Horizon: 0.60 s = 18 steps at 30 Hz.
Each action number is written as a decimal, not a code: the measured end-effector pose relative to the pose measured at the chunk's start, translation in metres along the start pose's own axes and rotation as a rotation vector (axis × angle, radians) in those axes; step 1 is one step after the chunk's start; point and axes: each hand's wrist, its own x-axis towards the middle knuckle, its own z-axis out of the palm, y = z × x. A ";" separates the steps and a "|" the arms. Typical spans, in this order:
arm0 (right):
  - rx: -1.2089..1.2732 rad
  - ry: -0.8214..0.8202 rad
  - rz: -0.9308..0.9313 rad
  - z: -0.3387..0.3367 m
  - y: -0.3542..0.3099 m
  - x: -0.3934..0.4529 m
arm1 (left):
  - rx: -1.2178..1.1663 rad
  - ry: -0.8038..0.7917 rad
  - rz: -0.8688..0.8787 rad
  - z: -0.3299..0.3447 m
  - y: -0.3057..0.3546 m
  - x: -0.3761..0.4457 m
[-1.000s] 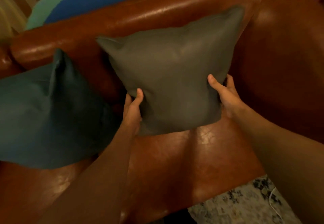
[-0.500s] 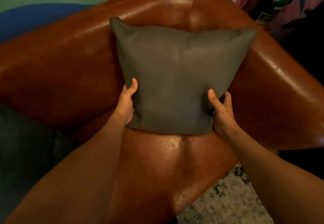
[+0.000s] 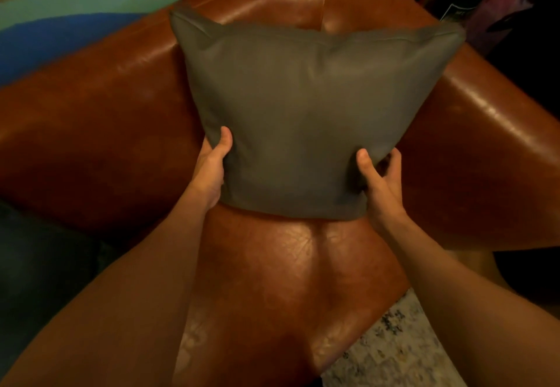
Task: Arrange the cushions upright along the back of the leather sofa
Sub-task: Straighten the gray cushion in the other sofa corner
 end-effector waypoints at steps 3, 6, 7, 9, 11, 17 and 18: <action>-0.001 -0.055 0.049 0.004 -0.002 0.008 | 0.044 0.006 -0.040 -0.003 -0.003 0.000; -0.009 -0.053 0.065 0.005 -0.005 0.016 | 0.028 0.001 -0.043 0.000 0.002 -0.002; -0.003 -0.039 0.060 0.005 -0.005 0.018 | 0.008 0.000 -0.035 0.000 0.002 -0.001; 0.014 -0.017 0.039 0.007 -0.005 0.017 | -0.023 0.010 -0.012 0.000 0.001 0.000; 0.012 -0.010 0.024 0.008 -0.002 0.014 | -0.037 0.047 0.010 -0.001 -0.005 -0.004; -0.061 -0.073 0.068 0.010 0.004 0.026 | -0.036 0.123 -0.015 0.004 -0.011 -0.011; -0.090 -0.078 0.091 0.010 0.003 0.031 | -0.019 0.121 -0.034 0.005 -0.008 -0.010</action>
